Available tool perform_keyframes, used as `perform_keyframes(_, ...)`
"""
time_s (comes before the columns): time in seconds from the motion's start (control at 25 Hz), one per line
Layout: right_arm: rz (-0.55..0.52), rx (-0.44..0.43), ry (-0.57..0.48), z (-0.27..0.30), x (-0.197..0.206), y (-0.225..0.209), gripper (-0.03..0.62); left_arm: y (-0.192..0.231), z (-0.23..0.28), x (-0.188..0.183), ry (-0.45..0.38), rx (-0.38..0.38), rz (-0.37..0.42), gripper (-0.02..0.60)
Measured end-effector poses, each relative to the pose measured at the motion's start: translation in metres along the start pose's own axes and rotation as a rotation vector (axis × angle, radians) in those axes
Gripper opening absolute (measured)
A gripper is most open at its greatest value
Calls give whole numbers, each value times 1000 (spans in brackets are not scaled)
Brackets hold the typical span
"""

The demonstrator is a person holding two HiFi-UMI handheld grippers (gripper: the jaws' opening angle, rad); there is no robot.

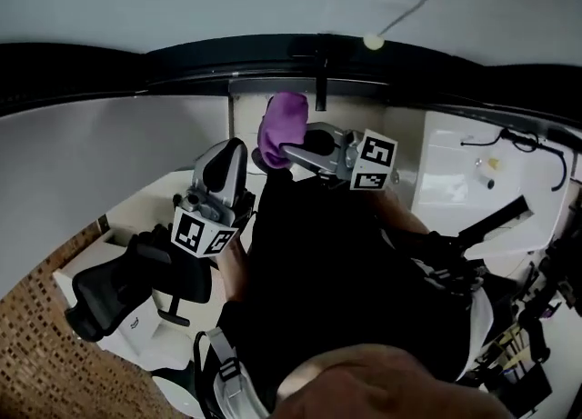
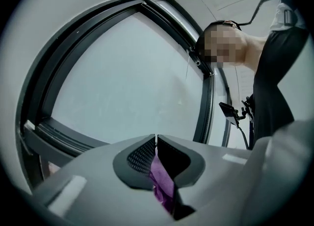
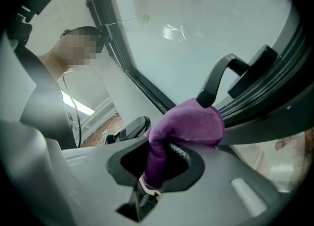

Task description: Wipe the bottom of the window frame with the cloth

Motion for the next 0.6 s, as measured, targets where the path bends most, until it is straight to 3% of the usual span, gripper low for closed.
perform_keyframes(0.36, -5, -105, 107, 33, 15, 5, 61, 8, -49, 5, -23, -157, 7, 0)
perform_keyframes(0.6, -93, -66, 155, 63, 27, 25, 61, 31, -79, 3, -77, -123, -21, 0)
Point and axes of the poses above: the fingertips, and each gripper's own axes: z forward along the fingers, y to its left, x out of its underside, the point moved 6 cm from there along -z, backward along the fingers, and after that the axes turned 13 degrees about -x, right-handed, at the moved point
